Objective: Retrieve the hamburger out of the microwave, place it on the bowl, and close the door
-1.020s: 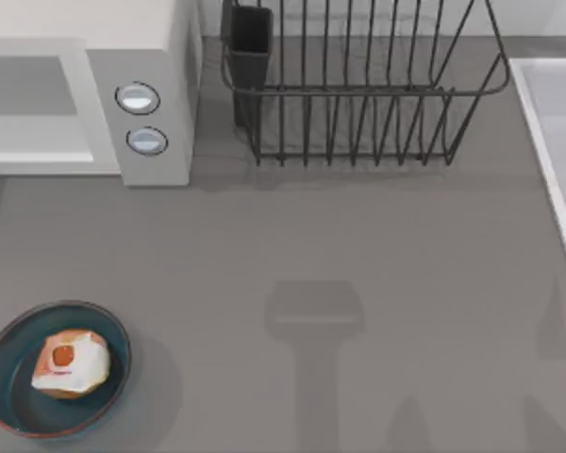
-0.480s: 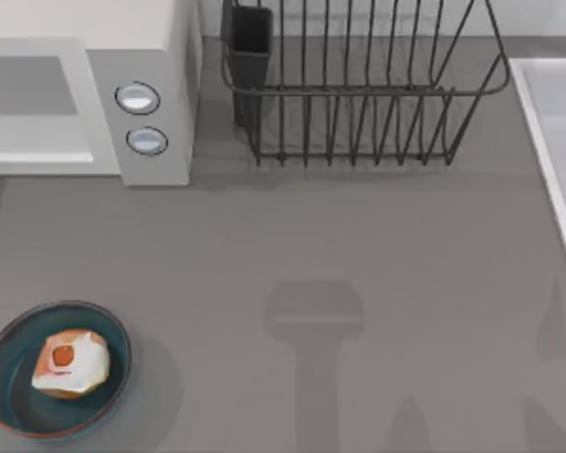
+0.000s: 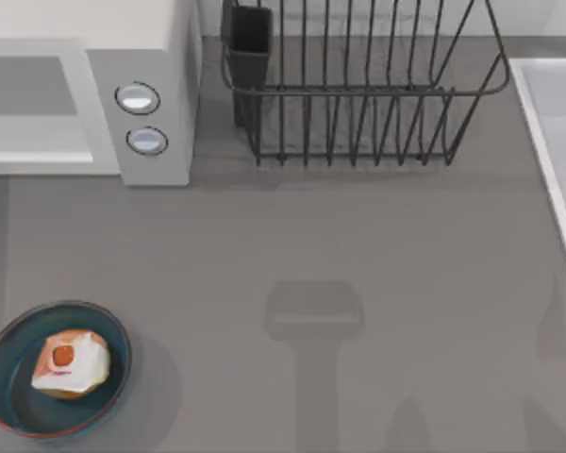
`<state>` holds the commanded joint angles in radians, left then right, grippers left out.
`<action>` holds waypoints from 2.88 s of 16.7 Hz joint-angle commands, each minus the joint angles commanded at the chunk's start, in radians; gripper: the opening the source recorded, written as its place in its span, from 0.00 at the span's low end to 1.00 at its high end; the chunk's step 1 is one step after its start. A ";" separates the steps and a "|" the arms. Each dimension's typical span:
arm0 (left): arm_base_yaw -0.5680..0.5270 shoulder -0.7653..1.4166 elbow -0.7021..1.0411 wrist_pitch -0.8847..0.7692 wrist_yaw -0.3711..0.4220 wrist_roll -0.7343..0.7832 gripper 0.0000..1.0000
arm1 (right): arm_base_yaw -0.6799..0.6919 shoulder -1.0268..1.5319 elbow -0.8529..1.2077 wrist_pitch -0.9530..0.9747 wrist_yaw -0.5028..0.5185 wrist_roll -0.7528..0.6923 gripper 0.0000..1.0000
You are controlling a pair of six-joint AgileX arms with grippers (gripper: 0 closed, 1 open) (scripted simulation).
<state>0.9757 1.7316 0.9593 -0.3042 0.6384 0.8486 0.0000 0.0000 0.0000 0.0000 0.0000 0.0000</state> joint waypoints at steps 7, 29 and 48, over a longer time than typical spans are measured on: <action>-0.122 -0.207 -0.256 0.119 -0.061 -0.133 0.00 | 0.000 0.000 0.000 0.000 0.000 0.000 1.00; -0.514 -0.534 -0.531 0.210 -0.306 -0.496 0.00 | 0.000 0.000 0.000 0.000 0.000 0.000 1.00; -0.979 -0.563 -0.539 0.275 -0.616 -0.839 0.00 | 0.000 0.000 0.000 0.000 0.000 0.000 1.00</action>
<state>-0.0035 1.1682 0.4207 -0.0296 0.0223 0.0098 0.0000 0.0000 0.0000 0.0000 0.0000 0.0000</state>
